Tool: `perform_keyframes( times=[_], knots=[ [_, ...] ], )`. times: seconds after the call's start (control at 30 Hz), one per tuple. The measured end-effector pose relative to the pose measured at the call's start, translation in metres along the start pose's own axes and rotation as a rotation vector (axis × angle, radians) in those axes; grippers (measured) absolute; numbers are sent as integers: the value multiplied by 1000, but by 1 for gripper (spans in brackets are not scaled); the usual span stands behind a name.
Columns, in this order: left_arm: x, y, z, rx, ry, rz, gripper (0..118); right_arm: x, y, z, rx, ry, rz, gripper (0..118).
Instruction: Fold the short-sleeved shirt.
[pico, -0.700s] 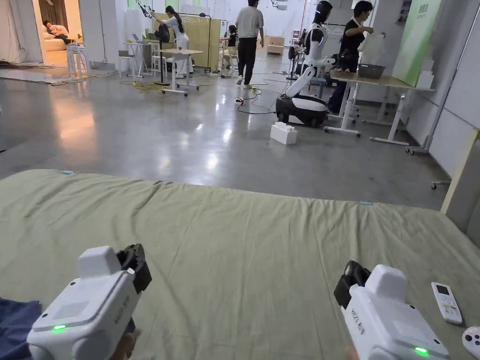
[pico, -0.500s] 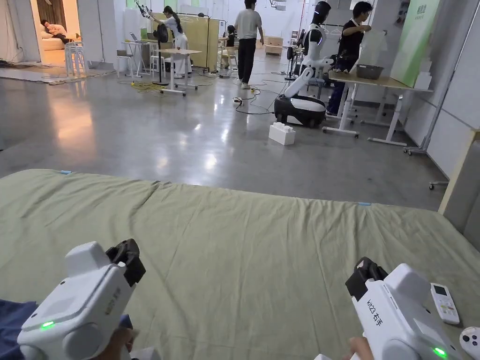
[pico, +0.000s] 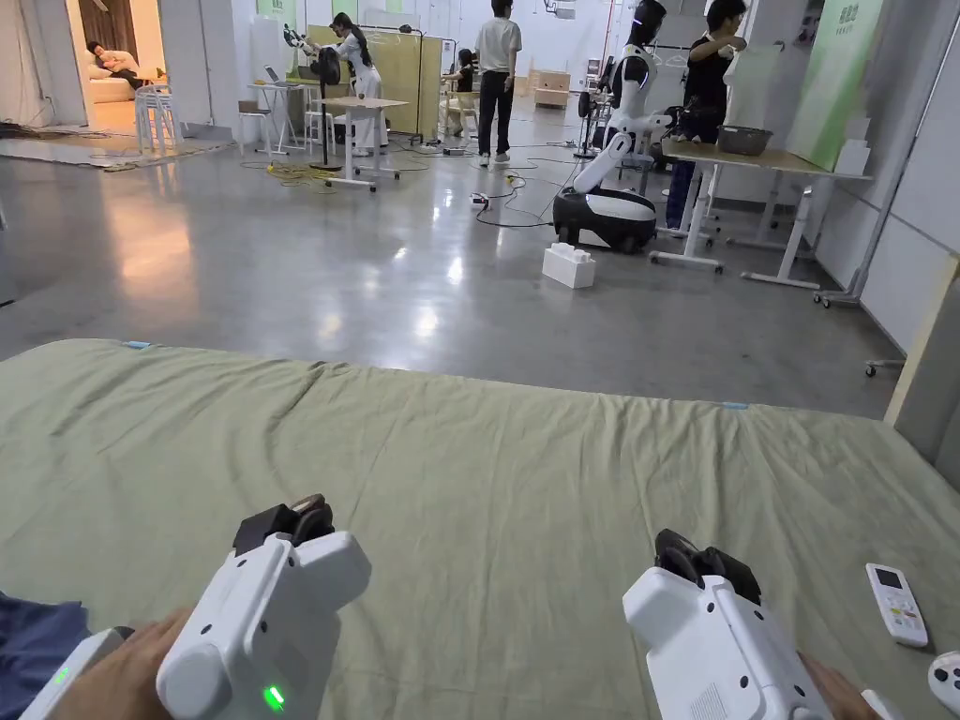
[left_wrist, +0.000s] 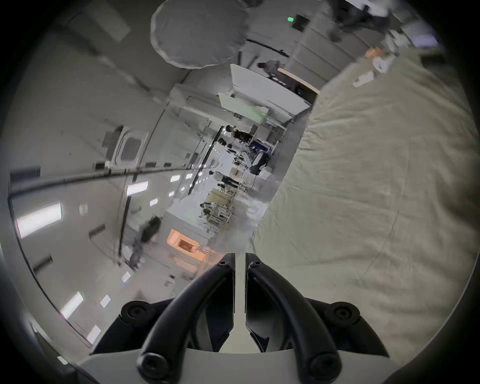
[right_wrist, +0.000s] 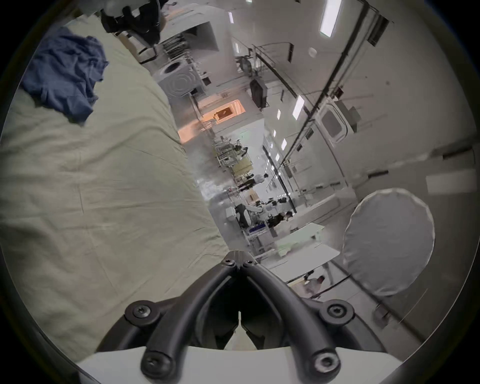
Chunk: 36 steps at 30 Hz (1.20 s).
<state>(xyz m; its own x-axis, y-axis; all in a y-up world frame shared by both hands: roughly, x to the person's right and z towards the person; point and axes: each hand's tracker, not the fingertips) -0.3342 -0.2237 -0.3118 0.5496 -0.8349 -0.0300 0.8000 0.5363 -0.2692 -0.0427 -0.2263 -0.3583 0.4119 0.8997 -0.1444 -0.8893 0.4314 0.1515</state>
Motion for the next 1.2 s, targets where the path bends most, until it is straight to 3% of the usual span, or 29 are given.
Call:
perform_keyframes(
  times=[0.13,0.23,0.3,0.33,0.43,0.57,0.7,0.77,1.0,1.2],
  knots=[
    [-23,-5,-6,-36,-2,580,7,12,-4,-5,-47,-18,-379,1],
    [-35,-17,-13,-12,4,933,7,22,-10,-3,-63,-15,-848,1],
    [-28,-25,-16,10,10,1048,7,15,-20,-4,-188,-17,-1143,1],
    [-28,-28,-17,31,8,1104,7,16,-20,-2,-170,-82,-1159,1],
    [-22,-29,-13,50,22,1248,7,11,-22,-3,-144,-151,-1178,1],
    [-18,-31,-11,34,27,1159,7,12,-16,0,-147,-133,-1170,1],
    [-16,-35,-8,-2,14,1105,7,15,-9,1,-135,-150,-1030,1],
    [-17,-36,-6,0,6,1078,7,13,-12,1,-164,-130,-1078,1],
    [-32,-56,4,-97,-46,1050,7,5,-8,0,-165,-108,-1068,1],
    [-52,-125,22,-308,-87,984,7,-12,0,-7,-167,-34,-1060,1]
  ],
)
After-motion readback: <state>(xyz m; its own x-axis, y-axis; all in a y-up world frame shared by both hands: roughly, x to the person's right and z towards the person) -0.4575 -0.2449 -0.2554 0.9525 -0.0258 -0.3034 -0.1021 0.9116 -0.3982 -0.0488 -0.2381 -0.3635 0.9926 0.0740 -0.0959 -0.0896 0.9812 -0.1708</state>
